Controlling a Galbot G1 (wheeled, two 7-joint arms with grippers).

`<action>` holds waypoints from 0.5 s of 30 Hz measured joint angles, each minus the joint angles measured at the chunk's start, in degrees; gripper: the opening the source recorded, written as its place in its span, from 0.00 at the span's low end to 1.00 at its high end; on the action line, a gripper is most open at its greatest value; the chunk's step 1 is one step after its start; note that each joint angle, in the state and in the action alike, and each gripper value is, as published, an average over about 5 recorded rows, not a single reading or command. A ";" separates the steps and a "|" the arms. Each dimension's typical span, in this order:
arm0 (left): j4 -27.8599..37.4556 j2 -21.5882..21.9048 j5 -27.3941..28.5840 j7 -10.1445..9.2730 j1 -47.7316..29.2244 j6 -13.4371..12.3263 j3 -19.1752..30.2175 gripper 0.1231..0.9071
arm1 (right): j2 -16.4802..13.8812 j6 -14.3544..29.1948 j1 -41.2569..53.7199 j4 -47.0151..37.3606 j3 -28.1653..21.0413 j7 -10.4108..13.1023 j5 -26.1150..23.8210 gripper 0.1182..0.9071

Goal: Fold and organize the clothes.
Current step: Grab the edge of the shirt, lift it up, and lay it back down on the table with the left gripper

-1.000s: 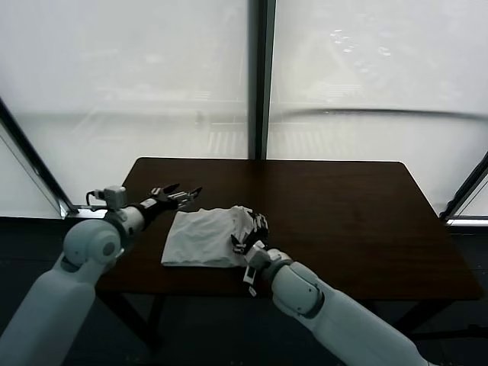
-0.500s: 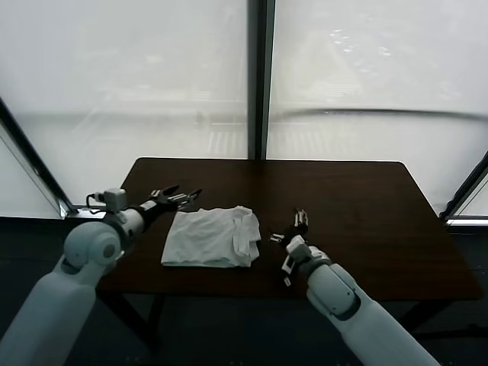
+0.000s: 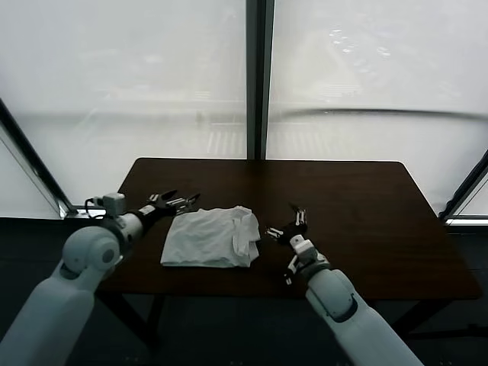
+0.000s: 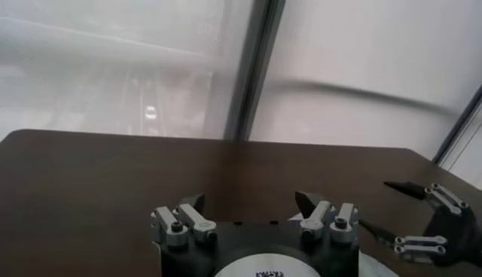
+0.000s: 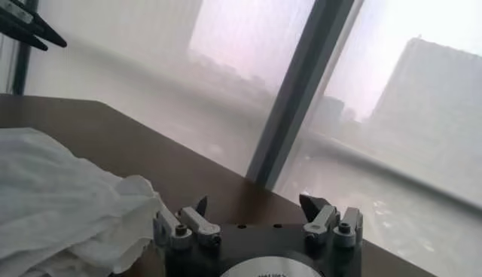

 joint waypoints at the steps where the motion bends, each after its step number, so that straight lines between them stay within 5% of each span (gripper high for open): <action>1: -0.14 0.02 0.07 -0.01 0.21 0.01 -0.11 1.00 | 0.40 -0.47 1.01 -0.41 -0.99 0.01 -0.01 1.00; 15: -0.61 -0.44 0.99 0.04 2.74 -0.09 -1.59 1.00 | 4.62 -9.15 8.86 -7.21 -8.93 0.13 -8.38 1.00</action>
